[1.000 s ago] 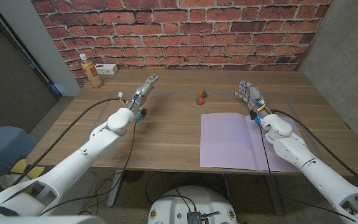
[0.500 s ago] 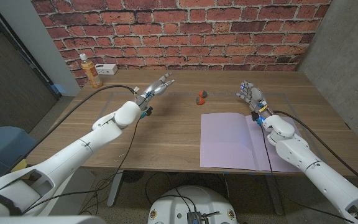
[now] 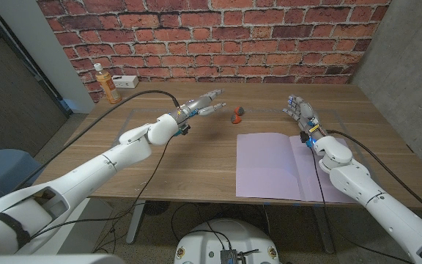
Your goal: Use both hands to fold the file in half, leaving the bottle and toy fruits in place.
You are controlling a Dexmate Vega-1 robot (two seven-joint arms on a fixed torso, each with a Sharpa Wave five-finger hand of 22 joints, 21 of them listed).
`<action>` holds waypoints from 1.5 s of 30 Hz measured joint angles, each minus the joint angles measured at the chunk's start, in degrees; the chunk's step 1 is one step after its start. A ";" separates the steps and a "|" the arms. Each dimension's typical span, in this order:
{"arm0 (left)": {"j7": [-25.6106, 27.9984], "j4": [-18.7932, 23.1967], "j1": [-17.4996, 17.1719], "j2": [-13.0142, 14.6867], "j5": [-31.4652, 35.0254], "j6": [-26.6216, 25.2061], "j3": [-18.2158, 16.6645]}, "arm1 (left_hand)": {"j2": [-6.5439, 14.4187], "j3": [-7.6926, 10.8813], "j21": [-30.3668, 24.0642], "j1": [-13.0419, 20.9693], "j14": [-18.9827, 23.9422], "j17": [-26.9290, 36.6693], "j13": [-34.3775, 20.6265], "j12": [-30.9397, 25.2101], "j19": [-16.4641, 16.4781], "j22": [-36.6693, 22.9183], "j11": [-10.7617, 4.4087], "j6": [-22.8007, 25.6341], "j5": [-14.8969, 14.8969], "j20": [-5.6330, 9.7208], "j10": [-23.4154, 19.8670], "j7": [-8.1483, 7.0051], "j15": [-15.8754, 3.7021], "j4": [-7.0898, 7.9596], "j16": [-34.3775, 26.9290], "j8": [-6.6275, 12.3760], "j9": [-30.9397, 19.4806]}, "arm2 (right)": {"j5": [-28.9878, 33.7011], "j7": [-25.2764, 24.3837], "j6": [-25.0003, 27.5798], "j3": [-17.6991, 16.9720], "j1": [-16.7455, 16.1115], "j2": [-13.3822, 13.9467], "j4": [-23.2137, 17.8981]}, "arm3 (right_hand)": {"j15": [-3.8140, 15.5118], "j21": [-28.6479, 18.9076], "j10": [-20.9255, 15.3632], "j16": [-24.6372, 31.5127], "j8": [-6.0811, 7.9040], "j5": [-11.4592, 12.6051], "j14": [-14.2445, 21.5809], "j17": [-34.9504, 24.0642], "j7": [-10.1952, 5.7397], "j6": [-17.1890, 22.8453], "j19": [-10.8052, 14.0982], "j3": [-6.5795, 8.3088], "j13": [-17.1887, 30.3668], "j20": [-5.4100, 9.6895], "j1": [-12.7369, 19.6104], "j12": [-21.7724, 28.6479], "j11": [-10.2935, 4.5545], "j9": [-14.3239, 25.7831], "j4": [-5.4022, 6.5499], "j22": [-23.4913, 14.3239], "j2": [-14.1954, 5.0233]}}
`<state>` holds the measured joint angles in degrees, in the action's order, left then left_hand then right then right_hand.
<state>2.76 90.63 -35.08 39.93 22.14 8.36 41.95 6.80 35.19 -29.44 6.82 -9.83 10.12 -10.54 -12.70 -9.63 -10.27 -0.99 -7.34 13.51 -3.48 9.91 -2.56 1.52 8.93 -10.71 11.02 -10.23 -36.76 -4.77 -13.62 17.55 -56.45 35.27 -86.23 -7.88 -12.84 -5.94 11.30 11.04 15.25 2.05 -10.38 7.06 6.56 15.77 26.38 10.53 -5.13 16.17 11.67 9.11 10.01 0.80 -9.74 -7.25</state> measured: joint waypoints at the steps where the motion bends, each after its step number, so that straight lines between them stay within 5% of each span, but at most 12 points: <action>1: -0.05 0.03 0.45 -0.11 0.43 0.18 0.48 | 0.00 0.00 0.00 0.00 0.00 0.00 0.00 -0.10 0.00 0.00 -0.20 0.08 0.00 0.00 -0.20 -0.08 0.00 0.00 0.00 0.00 0.05 | 0.00 0.00 0.00 -0.04 -0.05 0.04 -0.07 | 0.00 0.00 0.00 0.00 0.00 0.00 0.00 0.00 0.00 0.00 0.00 0.10 0.00 0.00 0.22 0.00 0.00 0.00 -0.10 0.00 -0.21; 18: -2.34 1.01 3.62 -1.24 11.56 7.74 4.51 | 0.00 0.50 0.00 0.00 0.01 0.00 0.00 -0.11 0.00 0.01 -0.45 0.70 0.00 0.00 -0.90 -0.08 0.01 0.01 0.00 0.00 0.11 | 2.10 -3.05 0.06 -1.75 -2.82 1.90 -3.28 | 0.01 0.43 -0.04 0.00 0.00 -0.43 -0.01 -0.01 -0.32 0.31 0.32 0.79 -0.01 0.33 1.66 0.00 -0.05 -0.01 -1.73 0.15 -0.62; 45: -7.19 0.86 5.68 -3.08 19.10 18.21 7.61 | 0.07 0.97 -0.01 0.37 0.95 0.01 0.01 -0.11 1.66 0.01 -1.38 2.55 -0.44 -0.22 -2.64 -0.72 -1.10 -0.01 -0.34 0.01 0.10 | 5.64 -10.92 2.38 -6.24 -9.43 5.07 -9.85 | 0.32 0.87 -0.31 0.00 0.00 -1.07 0.30 -0.01 -0.63 0.62 0.63 1.31 -0.01 0.01 3.39 0.00 -0.31 0.28 -3.12 0.14 -1.44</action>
<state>-4.43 91.49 -29.40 36.85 41.23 26.57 49.56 6.87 36.15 -29.45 7.19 -8.89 10.13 -10.53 -12.81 -7.97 -10.26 -2.37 -4.78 13.07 -3.69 7.27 -3.27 0.42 8.92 -11.06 11.03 -10.13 -31.12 -15.68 -11.23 11.30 -65.89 40.34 -96.08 -7.56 -11.98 -6.25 11.30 11.04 14.18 2.35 -10.40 6.44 7.17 16.40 27.70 10.52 -5.12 19.56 11.66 8.80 10.28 -2.32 -9.60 -8.68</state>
